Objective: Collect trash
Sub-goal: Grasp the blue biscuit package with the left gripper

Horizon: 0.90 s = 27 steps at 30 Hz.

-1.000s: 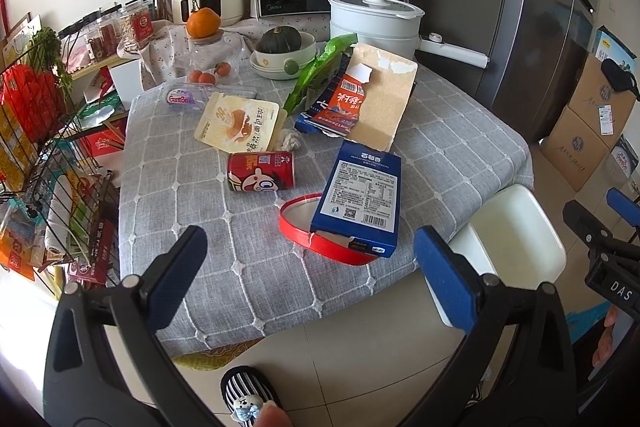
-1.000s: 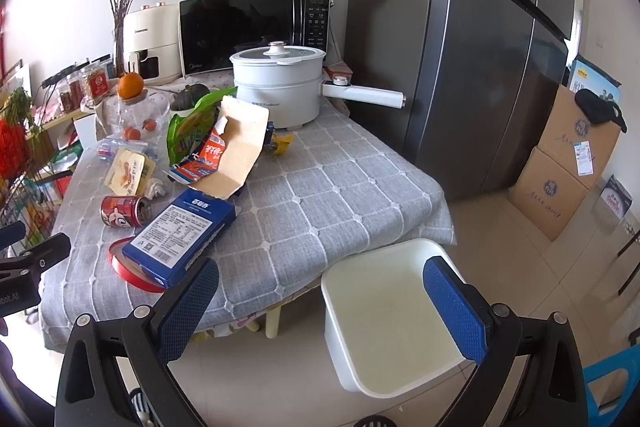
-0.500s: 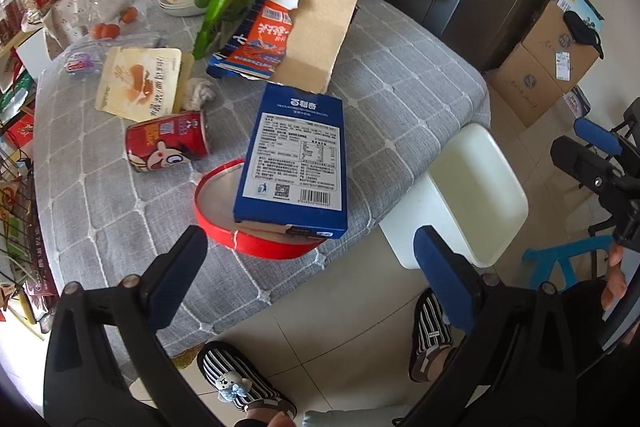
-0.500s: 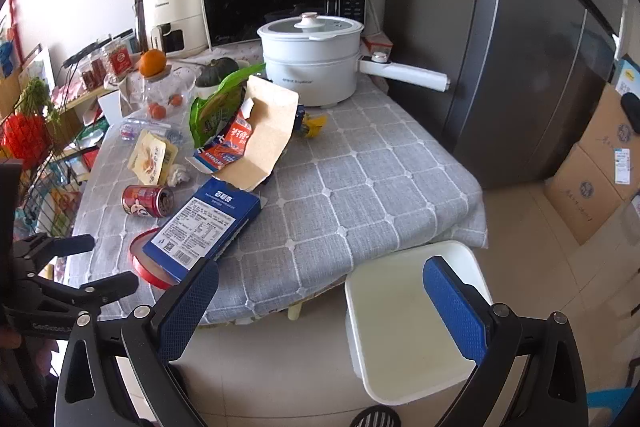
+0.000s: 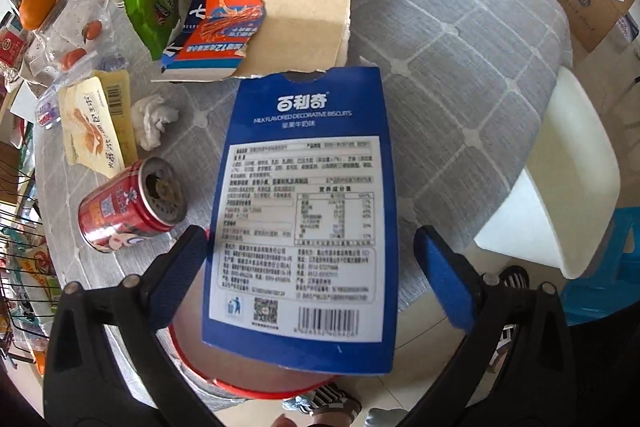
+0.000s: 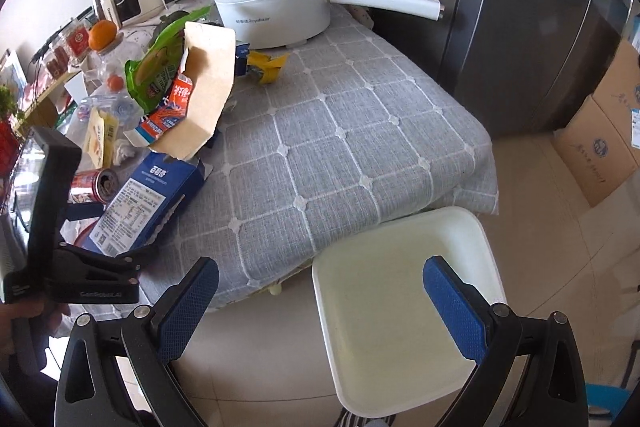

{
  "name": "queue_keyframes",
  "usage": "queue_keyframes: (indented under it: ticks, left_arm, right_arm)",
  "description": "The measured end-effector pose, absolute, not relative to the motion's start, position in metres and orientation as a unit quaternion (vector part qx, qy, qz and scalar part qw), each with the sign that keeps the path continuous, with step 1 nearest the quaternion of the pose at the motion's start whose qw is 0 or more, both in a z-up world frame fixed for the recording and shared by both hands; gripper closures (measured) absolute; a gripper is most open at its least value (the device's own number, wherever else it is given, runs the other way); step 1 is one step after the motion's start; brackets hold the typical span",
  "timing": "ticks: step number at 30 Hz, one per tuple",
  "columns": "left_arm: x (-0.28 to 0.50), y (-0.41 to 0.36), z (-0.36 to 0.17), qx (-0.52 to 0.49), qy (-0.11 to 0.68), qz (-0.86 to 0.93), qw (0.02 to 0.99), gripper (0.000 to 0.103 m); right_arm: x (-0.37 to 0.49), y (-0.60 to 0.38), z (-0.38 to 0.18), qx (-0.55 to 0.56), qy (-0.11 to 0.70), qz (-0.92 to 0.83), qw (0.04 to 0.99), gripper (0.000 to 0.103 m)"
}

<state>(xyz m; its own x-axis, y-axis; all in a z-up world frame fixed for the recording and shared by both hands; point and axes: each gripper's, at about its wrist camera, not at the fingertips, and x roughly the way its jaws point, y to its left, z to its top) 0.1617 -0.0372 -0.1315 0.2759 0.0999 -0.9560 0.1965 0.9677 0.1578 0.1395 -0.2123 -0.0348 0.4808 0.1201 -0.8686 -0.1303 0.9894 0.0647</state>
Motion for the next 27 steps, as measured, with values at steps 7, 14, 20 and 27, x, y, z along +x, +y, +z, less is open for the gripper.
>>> queue_keyframes:
  ticks: [7, 14, 20, 27]
  left_arm:
    - [0.172, -0.022, -0.143, 0.080, 0.627, -0.027, 0.775, 0.007]
    - [0.165, 0.007, -0.116, 0.020, 0.587, -0.026, 0.809, 0.009]
    - [0.137, 0.024, -0.077, -0.017, 0.534, -0.038, 0.844, 0.010]
    - [0.126, 0.045, -0.060, -0.042, 0.509, -0.050, 0.858, 0.010]
  right_arm:
    - [0.142, -0.215, -0.042, 0.008, 0.523, 0.085, 0.848, 0.000]
    - [0.142, -0.220, -0.044, 0.008, 0.525, 0.072, 0.848, 0.000]
    - [0.144, -0.214, -0.049, 0.010, 0.530, 0.068, 0.845, 0.000]
    - [0.145, -0.177, -0.058, -0.002, 0.545, 0.105, 0.832, 0.000]
